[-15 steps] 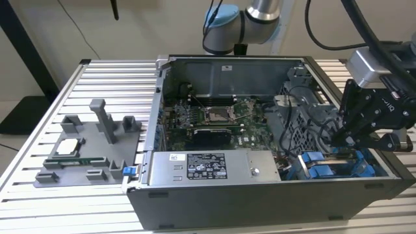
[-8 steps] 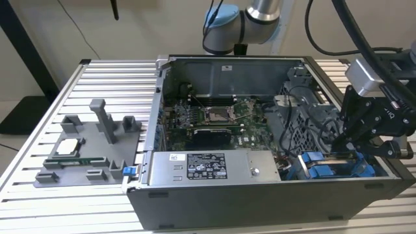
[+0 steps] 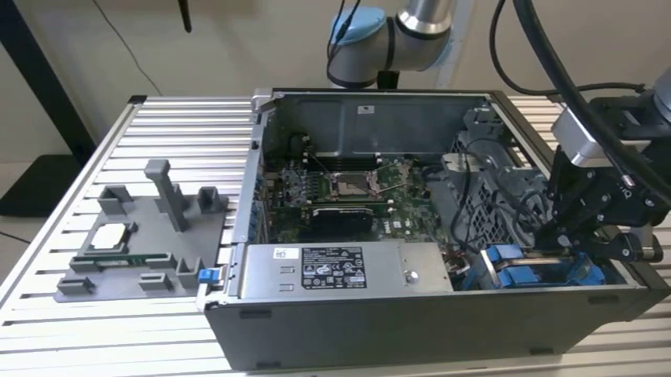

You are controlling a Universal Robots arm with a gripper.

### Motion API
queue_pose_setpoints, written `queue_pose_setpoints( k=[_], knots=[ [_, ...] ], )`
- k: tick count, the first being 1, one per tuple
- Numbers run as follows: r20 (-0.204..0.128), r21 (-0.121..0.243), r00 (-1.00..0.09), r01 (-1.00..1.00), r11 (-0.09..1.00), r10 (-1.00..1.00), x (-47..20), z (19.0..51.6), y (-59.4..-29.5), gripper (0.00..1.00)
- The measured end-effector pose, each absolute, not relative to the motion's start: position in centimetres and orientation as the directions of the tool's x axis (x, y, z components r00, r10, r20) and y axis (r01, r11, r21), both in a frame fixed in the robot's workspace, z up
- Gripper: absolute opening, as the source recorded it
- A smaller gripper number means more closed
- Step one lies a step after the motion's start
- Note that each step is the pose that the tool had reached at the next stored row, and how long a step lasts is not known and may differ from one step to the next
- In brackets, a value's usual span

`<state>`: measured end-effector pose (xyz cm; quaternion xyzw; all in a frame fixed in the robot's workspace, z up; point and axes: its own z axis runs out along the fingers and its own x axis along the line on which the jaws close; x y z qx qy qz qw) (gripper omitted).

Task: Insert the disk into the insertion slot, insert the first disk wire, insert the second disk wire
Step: 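Insert the second disk wire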

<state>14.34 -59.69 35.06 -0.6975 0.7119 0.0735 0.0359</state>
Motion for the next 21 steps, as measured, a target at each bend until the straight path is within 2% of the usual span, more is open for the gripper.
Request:
queue_pose_setpoints(
  k=[10,21],
  knots=[
    [-0.154,0.052,-0.024,-0.998,0.016,-0.988,14.32,35.05,-59.65,0.0],
    [-0.154,0.018,-0.019,-1.0,0.016,-0.988,14.1,35.0,-59.43,0.0]
  ],
)
